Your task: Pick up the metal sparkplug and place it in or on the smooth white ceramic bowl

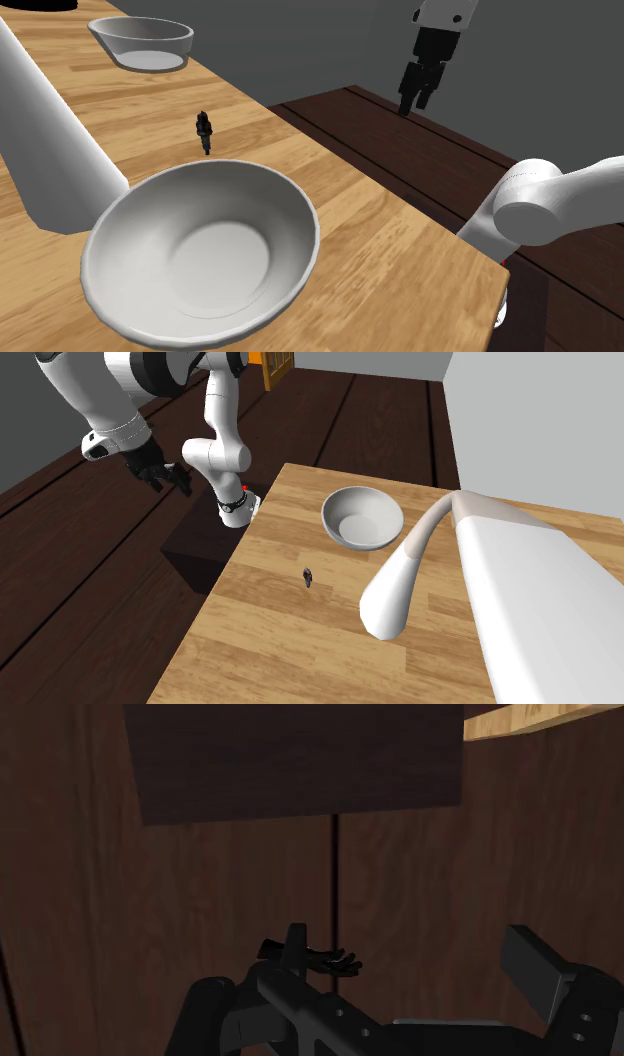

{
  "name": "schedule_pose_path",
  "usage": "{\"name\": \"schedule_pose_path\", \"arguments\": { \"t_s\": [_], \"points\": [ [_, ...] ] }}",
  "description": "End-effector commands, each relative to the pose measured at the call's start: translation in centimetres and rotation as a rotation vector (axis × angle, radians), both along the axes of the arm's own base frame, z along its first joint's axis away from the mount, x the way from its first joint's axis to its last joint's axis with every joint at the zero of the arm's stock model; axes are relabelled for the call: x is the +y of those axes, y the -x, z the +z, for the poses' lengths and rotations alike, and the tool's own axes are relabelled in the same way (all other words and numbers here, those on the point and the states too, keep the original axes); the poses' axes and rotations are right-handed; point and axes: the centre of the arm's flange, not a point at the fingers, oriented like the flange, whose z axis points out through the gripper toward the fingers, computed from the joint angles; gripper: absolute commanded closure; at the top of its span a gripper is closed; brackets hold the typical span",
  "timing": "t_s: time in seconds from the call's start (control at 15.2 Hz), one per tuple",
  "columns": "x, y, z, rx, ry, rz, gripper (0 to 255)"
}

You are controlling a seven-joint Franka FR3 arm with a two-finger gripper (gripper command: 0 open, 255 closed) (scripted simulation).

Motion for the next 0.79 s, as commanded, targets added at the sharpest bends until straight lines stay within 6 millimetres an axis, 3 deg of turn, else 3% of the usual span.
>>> {"name": "schedule_pose_path", "arguments": {
  "t_s": [0.0, 0.73],
  "points": [
    [0.0, 0.0, 0.0, 0.0, 0.0, 0.0, 0],
    [13.1, 0.0, -1.8, -0.289, -0.043, -0.05, 0]
  ]
}}
